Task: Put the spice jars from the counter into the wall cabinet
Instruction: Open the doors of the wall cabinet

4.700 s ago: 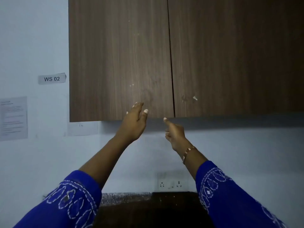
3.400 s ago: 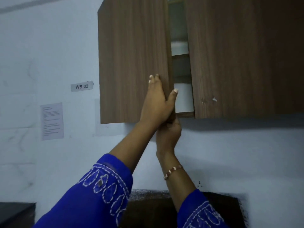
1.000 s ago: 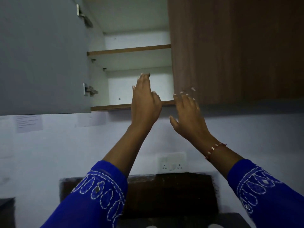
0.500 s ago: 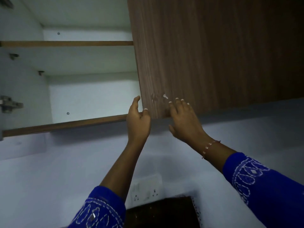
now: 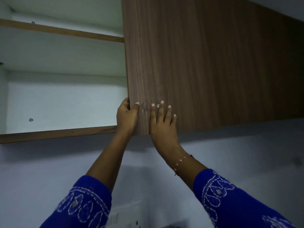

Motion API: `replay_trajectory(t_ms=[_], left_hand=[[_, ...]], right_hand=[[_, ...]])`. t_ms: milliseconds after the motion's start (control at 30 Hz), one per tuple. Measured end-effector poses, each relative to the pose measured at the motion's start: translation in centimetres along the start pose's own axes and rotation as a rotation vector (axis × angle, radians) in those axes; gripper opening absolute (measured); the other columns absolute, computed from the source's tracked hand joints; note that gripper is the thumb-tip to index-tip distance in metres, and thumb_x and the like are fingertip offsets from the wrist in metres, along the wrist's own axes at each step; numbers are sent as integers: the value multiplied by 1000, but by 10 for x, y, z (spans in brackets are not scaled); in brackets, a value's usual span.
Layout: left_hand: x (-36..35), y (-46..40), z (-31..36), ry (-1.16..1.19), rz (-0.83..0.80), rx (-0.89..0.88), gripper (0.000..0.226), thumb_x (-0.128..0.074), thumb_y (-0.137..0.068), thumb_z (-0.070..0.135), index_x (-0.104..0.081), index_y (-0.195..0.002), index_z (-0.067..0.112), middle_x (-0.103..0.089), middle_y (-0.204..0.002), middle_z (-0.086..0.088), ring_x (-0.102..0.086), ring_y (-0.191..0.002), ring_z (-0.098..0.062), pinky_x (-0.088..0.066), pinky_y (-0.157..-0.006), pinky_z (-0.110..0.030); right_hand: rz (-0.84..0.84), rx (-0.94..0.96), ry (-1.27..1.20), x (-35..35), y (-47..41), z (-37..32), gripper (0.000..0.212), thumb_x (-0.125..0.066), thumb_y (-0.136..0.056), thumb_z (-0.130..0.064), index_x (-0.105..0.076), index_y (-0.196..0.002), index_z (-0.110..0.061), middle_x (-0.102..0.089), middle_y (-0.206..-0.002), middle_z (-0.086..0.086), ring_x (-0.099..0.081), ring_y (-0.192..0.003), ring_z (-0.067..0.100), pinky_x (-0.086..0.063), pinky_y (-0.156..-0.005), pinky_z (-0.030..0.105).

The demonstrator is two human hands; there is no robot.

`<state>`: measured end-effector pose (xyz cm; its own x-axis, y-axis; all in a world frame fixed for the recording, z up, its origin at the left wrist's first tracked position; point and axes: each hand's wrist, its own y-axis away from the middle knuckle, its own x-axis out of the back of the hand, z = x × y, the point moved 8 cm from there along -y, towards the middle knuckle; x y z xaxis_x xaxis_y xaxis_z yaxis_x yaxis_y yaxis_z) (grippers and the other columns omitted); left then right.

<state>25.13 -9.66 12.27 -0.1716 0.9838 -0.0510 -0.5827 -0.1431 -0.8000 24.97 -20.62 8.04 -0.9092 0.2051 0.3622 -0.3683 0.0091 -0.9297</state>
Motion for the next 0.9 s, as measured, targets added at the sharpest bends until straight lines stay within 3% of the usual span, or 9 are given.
replay_trajectory(t_ms=[100, 200, 367, 533, 633, 733, 800, 900], left_hand=[[-2, 7, 3, -18, -27, -2, 38, -48, -95, 29, -55, -125, 8, -63, -120, -8, -60, -100, -18, -47, -75, -20], [-5, 17, 20, -15, -57, 6, 41, -53, -90, 37, -57, -121, 9, -66, -114, -7, -63, -98, -18, -49, -75, -19], [-22, 45, 65, 81, -138, 36, 42, -63, -85, 21, -54, -124, 9, -64, -117, -8, -63, -104, -22, -53, -87, -30], [-45, 84, 105, 255, -152, 131, 39, -62, -83, 10, -51, -121, 14, -64, -110, -7, -63, -95, -23, -54, -78, -32], [-63, 108, 137, 266, -175, 98, 39, -62, -81, 4, -51, -118, 14, -64, -103, -4, -63, -94, -22, -54, -78, -32], [-89, 135, 174, 276, -181, 25, 36, -57, -80, -5, -51, -108, 16, -63, -88, 4, -63, -81, -12, -54, -71, -22], [-109, 152, 197, 259, -174, -10, 39, -55, -80, -7, -51, -109, 18, -62, -86, 7, -62, -81, -9, -54, -70, -18], [-141, 178, 226, 235, -162, -51, 42, -52, -82, -7, -50, -116, 16, -62, -96, 1, -62, -91, -18, -55, -80, -27]], right_hand=[[81, -15, -22, 10, 5, 7, 97, -85, -58, -22, -35, -138, 2, -50, -134, 29, -54, -118, 46, -51, -87, 54], [101, -30, -80, 25, 13, 17, 99, -90, -50, -19, -43, -135, 2, -50, -133, 31, -53, -117, 48, -50, -87, 56], [192, -5, -175, 63, 28, 45, 93, -87, -53, -8, -43, -134, 5, -50, -132, 33, -54, -115, 50, -50, -85, 57], [198, 21, -313, 99, 47, 79, 95, -83, -60, -4, -33, -140, 5, -41, -140, 32, -46, -124, 49, -45, -94, 54], [217, 32, -446, 122, 60, 105, 87, -72, -73, 2, -23, -144, 3, -31, -147, 30, -35, -133, 47, -38, -104, 52], [241, 34, -606, 145, 75, 139, 80, -61, -81, 4, -16, -147, 0, -22, -153, 23, -23, -141, 40, -30, -113, 50], [278, 1, -700, 161, 85, 166, 79, -61, -81, 4, -18, -147, -2, -24, -154, 19, -24, -142, 37, -32, -112, 48], [294, -48, -815, 179, 99, 203, 77, -63, -85, -5, -19, -148, -12, -37, -149, 16, -40, -135, 35, -44, -105, 47]])
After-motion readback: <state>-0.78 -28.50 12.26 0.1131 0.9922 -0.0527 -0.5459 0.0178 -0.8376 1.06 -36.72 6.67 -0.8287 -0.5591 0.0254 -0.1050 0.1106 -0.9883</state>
